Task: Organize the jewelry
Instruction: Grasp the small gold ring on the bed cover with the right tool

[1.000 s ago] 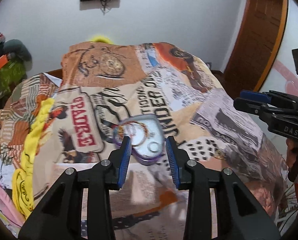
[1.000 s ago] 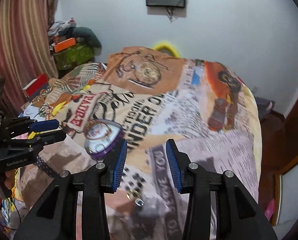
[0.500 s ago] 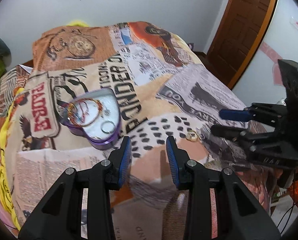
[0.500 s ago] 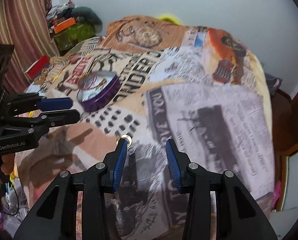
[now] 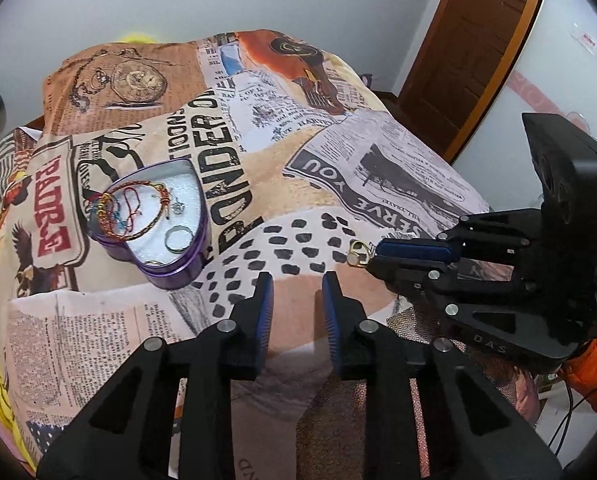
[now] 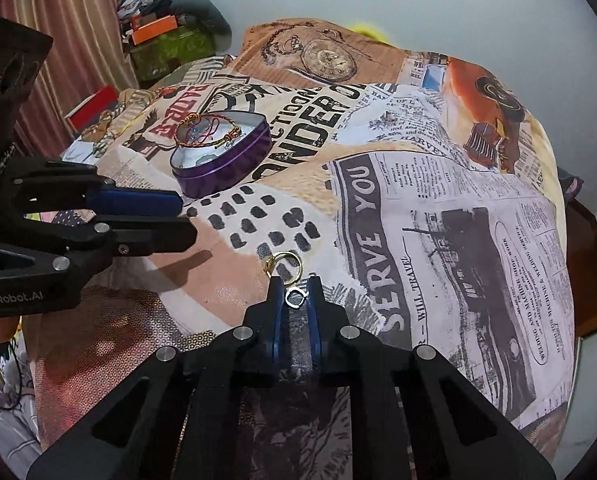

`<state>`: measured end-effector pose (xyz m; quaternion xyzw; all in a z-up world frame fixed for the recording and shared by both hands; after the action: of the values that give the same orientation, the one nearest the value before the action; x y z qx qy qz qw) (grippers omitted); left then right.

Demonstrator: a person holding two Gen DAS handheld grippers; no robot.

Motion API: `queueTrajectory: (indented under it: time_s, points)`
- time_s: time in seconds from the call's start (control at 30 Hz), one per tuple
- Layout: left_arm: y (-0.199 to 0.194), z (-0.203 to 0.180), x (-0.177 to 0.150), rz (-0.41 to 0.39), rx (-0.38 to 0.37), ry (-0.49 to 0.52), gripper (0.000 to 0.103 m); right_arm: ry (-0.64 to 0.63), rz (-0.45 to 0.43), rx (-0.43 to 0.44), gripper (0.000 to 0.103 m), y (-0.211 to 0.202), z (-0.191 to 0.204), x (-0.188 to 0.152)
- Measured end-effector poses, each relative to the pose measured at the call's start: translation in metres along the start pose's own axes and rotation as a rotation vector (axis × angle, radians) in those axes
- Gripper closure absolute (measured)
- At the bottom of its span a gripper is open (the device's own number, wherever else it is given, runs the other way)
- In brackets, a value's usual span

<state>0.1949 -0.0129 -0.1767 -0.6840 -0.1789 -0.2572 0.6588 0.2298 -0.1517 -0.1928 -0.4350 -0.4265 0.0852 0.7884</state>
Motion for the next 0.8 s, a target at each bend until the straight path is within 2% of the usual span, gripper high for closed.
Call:
queueTrajectory:
  time_s: [0.33,0.8]
  points:
    - [0.007,-0.029,0.007,0.009,-0.04,0.069,0.081,0.062,-0.055,0.004,0.093,-0.025,-0.012,-0.001]
    - [0.027,-0.054,0.019,0.039,-0.02,0.148,0.081,0.096,-0.101,-0.028,0.093,-0.044,-0.031,-0.006]
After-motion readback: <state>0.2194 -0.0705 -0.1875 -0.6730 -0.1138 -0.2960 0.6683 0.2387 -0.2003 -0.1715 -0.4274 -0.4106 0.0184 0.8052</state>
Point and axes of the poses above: each gripper's, at about its wrist camera, not at the fingertips, and y roughly the way its jaws point, z to its left, x to its top, the point moved 1 cm from there along y, roughly the way its jaws point, and after that the axes turned 15 degrees about x, right-handed, at the moved point
